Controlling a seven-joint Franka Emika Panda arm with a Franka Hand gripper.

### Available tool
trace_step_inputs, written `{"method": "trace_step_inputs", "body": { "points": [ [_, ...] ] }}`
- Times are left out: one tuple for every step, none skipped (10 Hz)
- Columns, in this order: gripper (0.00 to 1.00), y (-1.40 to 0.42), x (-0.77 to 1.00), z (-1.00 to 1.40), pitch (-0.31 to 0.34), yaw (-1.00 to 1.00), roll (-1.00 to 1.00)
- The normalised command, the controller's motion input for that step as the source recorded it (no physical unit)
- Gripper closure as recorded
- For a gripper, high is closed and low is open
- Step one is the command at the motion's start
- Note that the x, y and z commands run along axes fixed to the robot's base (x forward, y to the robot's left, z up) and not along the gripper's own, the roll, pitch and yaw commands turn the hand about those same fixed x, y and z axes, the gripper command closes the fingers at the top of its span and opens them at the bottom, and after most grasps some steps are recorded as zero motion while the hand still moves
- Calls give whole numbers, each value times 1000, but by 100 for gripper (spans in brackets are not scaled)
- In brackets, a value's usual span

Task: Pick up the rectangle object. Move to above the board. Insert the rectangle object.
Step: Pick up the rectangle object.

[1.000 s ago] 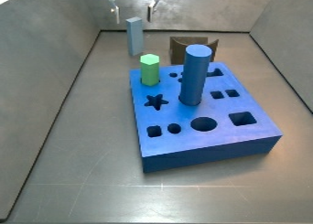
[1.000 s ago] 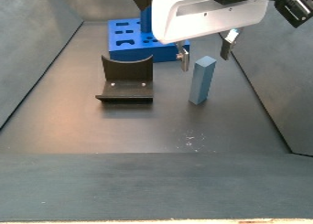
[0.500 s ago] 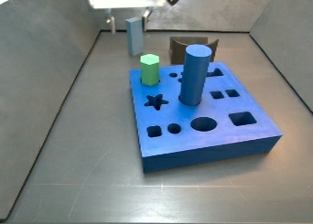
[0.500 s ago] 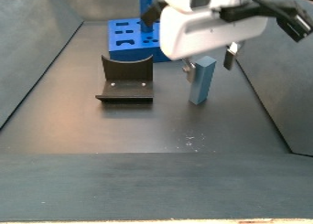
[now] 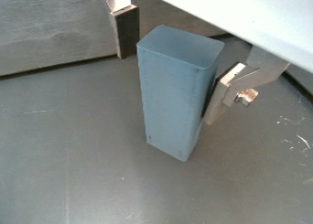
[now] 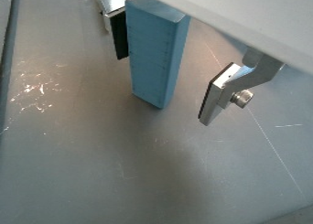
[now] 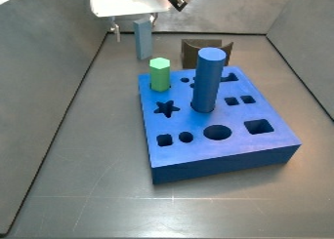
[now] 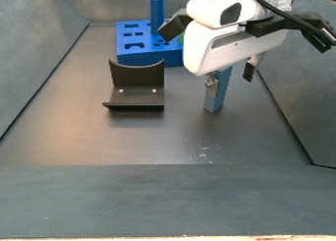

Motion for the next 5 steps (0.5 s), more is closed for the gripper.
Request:
{"method": "trace_step_inputs", "body": {
  "points": [
    [0,0,69,-186,0,637,-403],
    [0,0,0,-77,0,243,-294],
    [0,-23,0,0,0,0,0],
    [0,-20,263,-60,54,-114,-129],
    [0,-49,283,-46,37,-169,-154]
  ]
}}
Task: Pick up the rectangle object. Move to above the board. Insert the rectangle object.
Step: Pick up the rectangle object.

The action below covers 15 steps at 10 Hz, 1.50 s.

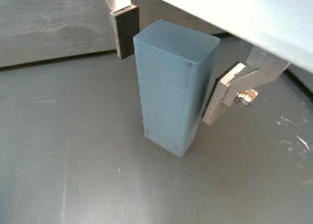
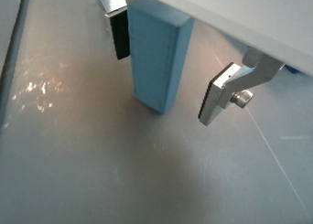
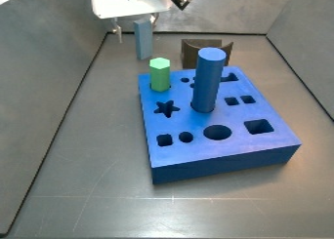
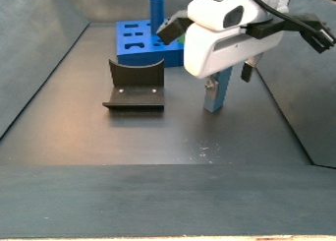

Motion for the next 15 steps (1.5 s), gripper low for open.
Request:
{"method": "trace_step_inputs", "body": {
  "points": [
    [0,0,0,-60,0,0,0],
    [0,0,0,-431,0,0,0],
    [0,0,0,-203,0,0,0],
    [100,0,0,0,0,0,0],
    [100,-20,0,0,0,0,0],
    [100,-83,0,0,0,0,86],
    [100,-69,0,0,0,0,149],
    [100,-14,0,0,0,0,17],
    [100,0,0,0,0,0,0],
    [100,0,0,0,0,0,0],
    [100,0,0,0,0,0,0],
    [100,0,0,0,0,0,0],
    [100,0,0,0,0,0,0],
    [100,0,0,0,0,0,0],
    [100,0,0,0,0,0,0]
  ]
}}
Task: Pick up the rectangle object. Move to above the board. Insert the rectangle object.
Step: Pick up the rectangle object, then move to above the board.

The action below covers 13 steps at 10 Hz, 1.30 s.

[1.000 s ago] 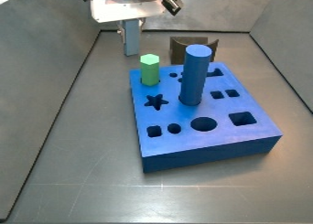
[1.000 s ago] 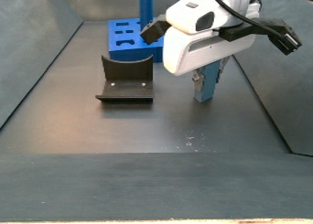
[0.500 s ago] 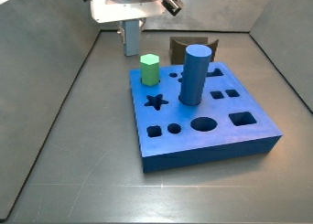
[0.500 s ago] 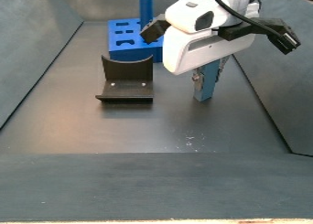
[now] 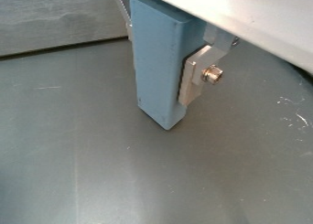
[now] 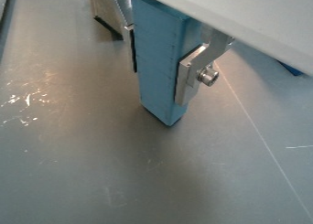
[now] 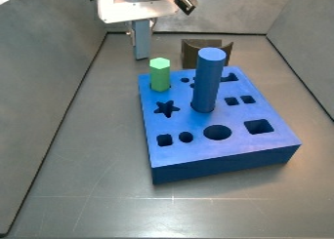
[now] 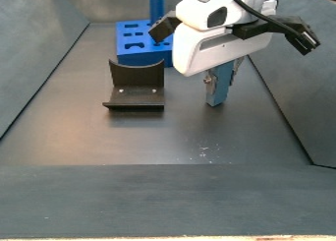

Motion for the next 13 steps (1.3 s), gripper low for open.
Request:
{"method": "trace_step_inputs", "body": {
  "points": [
    [100,0,0,0,0,0,0],
    [100,0,0,0,0,0,0],
    [100,0,0,0,0,0,0],
    [100,0,0,0,0,0,0],
    [100,473,9,1000,4,-176,13],
    [100,409,100,1000,-15,-151,-20],
    [100,311,96,1000,83,-94,-65],
    [100,277,95,1000,120,-68,-71],
    [100,246,80,1000,165,-44,-42],
    [100,223,76,1000,167,-39,-26],
    [100,185,64,1000,165,-33,16],
    [100,175,57,1000,166,-33,37],
    [100,106,32,818,164,-31,50]
  ]
}}
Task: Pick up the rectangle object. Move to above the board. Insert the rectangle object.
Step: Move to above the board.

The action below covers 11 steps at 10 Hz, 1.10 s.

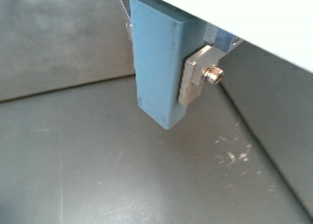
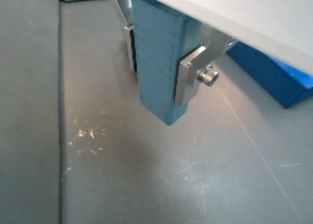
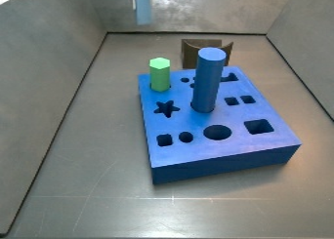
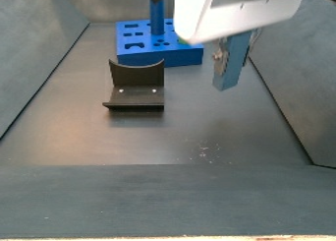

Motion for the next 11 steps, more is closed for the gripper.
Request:
{"method": "trace_step_inputs", "body": {
  "points": [
    [100,74,21,721,160,-31,53],
    [100,36,4,485,152,-12,67],
    [100,25,2,394,152,-5,71],
    [100,18,1,207,152,6,86],
    [100,-1000,165,109,68,-1000,97],
    [100,-1000,167,95,65,-1000,101],
    [100,-1000,161,103,65,-1000,106],
    [100,-1000,160,108,62,-1000,90],
    [100,-1000,161,107,67,-1000,90],
    [100,-1000,164,108,87,-1000,84],
    [100,-1000,166,112,110,-1000,78]
  ]
}}
